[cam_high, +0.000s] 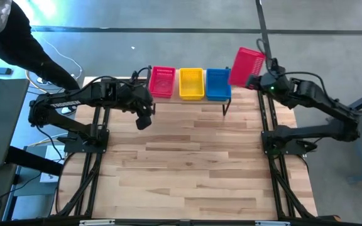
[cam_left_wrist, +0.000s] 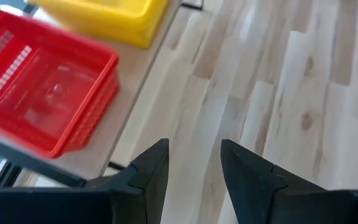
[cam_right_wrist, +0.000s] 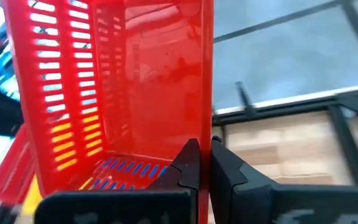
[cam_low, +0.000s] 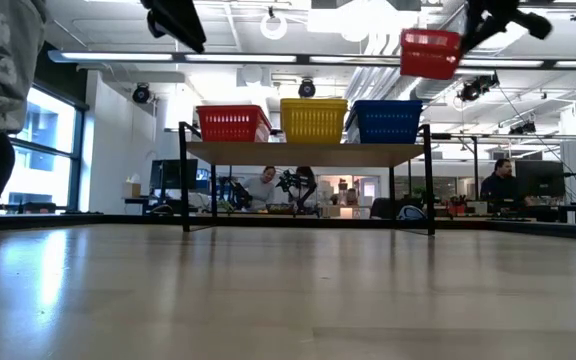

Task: Stack baskets on shelf by color
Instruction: Stack the red basket on top of the red basket on the shelf

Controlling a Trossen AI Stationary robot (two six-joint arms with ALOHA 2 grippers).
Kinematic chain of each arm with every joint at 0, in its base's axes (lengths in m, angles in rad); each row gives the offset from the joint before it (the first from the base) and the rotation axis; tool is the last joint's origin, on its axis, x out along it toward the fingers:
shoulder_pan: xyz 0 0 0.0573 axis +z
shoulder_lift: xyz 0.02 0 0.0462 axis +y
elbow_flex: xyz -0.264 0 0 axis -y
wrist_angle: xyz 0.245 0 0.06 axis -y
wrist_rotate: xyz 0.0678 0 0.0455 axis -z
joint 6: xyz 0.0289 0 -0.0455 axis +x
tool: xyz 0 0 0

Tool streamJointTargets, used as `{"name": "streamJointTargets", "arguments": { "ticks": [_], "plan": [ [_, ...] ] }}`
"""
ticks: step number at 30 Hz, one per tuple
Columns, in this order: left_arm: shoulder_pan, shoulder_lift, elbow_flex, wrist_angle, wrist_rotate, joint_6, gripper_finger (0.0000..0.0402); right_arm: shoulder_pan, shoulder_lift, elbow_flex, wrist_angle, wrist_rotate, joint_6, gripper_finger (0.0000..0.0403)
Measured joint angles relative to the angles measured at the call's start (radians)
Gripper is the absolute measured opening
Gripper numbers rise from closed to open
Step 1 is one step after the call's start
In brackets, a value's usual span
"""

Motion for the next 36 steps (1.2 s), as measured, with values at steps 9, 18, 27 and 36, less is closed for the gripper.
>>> {"name": "streamJointTargets", "arguments": {
  "ticks": [9, 18, 27, 36],
  "plan": [
    [-0.095, 0.000, 0.000, 0.095, -0.001, 0.034, 0.0136, 0.211, 0.195, 0.102, 0.059, 0.026, 0.000, 0.0000],
    [-0.206, 0.014, 0.000, 0.123, -0.153, 0.044, 0.0136, 0.376, 0.384, 0.220, 0.073, 0.065, 0.015, 0.0000],
    [-0.325, 0.065, -0.001, 0.119, -0.307, 0.034, 0.0136, 0.449, 0.540, 0.308, 0.147, 0.124, -0.055, 0.0000],
    [-0.477, 0.134, -0.001, 0.095, -0.505, 0.034, 0.0136, 0.486, 0.666, 0.317, 0.368, 0.119, -0.148, 0.0000]
  ]
}}
